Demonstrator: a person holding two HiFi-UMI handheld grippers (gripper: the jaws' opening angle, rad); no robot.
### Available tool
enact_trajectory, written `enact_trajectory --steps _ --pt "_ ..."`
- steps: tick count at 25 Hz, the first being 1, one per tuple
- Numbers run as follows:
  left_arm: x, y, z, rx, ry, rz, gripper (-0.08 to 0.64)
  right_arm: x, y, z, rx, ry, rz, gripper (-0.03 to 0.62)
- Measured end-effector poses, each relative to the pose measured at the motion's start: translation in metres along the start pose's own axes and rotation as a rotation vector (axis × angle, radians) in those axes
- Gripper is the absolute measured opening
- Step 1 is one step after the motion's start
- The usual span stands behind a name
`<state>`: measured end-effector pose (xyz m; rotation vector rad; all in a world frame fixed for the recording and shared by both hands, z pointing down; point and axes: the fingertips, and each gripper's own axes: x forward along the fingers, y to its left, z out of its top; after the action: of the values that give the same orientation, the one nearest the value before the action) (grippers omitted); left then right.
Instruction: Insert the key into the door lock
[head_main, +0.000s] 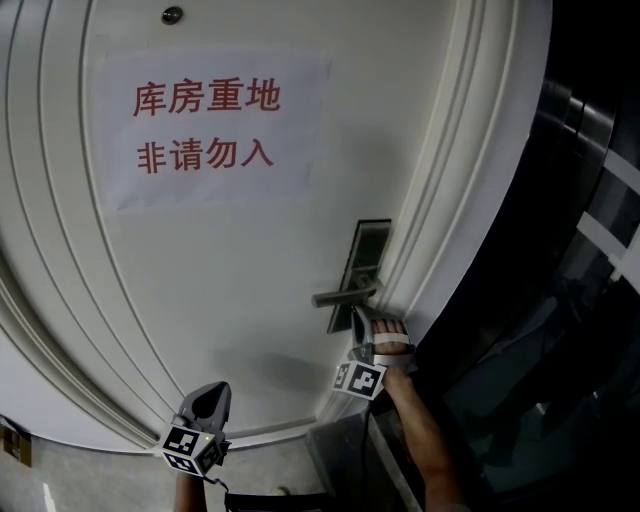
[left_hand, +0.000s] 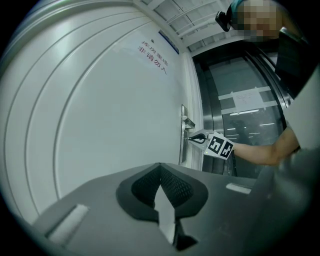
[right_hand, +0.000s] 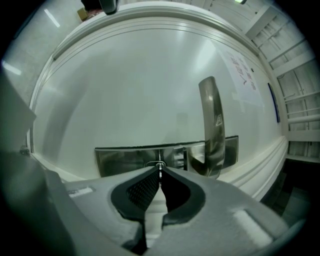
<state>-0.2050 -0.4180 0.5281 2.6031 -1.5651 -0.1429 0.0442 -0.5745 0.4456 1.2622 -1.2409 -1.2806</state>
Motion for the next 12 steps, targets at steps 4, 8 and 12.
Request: enact_trajectory --steps 4,8,12 --pt "-0.005 -0.008 0.002 0.007 -0.004 -0.006 0.003 0.001 0.002 0.000 -0.013 0.001 0.005 0.014" --pt "-0.012 -0.013 0.002 0.012 -0.004 -0.002 0.003 0.001 0.003 0.000 -0.023 0.001 0.005 0.014" --pt "-0.020 -0.020 0.004 0.017 -0.009 0.001 0.003 0.002 0.004 0.000 -0.013 0.003 0.008 0.014"
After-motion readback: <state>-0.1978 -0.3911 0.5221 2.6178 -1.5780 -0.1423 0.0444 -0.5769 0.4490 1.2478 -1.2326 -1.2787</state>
